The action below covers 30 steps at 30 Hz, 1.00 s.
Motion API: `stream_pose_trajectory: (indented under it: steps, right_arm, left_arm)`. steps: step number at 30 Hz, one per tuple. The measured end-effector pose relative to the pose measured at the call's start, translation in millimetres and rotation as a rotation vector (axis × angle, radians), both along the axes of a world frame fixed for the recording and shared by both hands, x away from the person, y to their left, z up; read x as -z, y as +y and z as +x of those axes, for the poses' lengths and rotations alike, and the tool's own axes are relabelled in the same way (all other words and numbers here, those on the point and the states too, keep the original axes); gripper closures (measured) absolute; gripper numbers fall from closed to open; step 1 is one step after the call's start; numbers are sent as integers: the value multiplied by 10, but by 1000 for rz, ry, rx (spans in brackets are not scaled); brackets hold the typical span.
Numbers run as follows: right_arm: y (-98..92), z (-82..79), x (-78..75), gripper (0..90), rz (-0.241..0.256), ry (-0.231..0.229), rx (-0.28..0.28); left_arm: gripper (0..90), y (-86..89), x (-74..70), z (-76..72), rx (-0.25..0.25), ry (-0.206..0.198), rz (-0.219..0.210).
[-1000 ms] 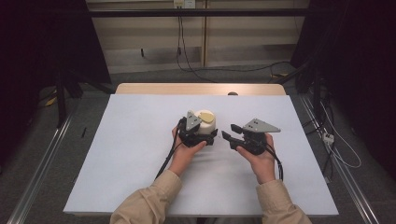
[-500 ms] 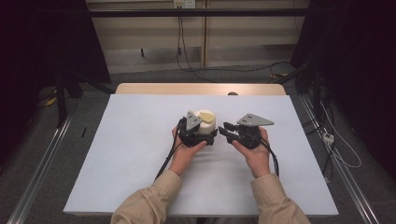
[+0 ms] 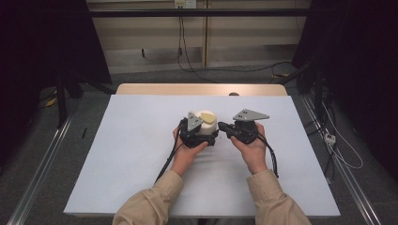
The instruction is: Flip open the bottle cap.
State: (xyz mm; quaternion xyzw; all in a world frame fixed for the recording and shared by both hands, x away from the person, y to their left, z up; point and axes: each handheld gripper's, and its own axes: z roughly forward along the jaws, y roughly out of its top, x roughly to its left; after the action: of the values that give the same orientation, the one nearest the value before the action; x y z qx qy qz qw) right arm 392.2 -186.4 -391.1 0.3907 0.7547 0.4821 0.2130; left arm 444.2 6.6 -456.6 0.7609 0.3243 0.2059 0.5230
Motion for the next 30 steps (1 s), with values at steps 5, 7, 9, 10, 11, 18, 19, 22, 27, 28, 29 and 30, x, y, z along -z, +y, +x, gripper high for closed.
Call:
stream_pose_trajectory:
  steps: [5,7,9,10,11,18,19,22,27,28,29,30]
  right_arm:
    - [38,31,-16,900,-16,1,-11]
    - [44,44,-18,900,-19,0,-10]
    - [48,56,-19,900,-14,2,-16]
    - [53,59,-20,900,-14,3,-20]
    - [56,61,-21,900,-11,4,-22]
    - [62,88,-31,900,-6,8,-24]
    - [61,91,-34,900,-6,9,-25]
    - [58,100,-43,900,-3,10,-30]
    - [58,115,-58,900,9,9,-27]
    - [58,117,-62,900,12,9,-28]
    - [56,120,-67,900,13,7,-31]
    - [57,122,-73,900,17,8,-30]
  left_arm:
    - [49,-2,1,1,-2,0,0]
    - [50,-2,1,-1,-3,0,1]
    - [49,-2,1,-1,-4,-1,2]
    - [49,-3,1,-1,-4,-1,2]
    - [50,-3,1,-1,-4,0,1]
    - [50,-4,-1,-4,-7,1,3]
    - [50,-4,-1,-4,-7,1,3]
    - [49,-5,-1,-4,-9,1,3]
    - [49,-5,0,-5,-9,2,3]
    - [50,-5,-1,-5,-9,2,4]
    - [49,-6,-1,-6,-9,2,4]
    - [50,-6,0,-6,-9,1,4]
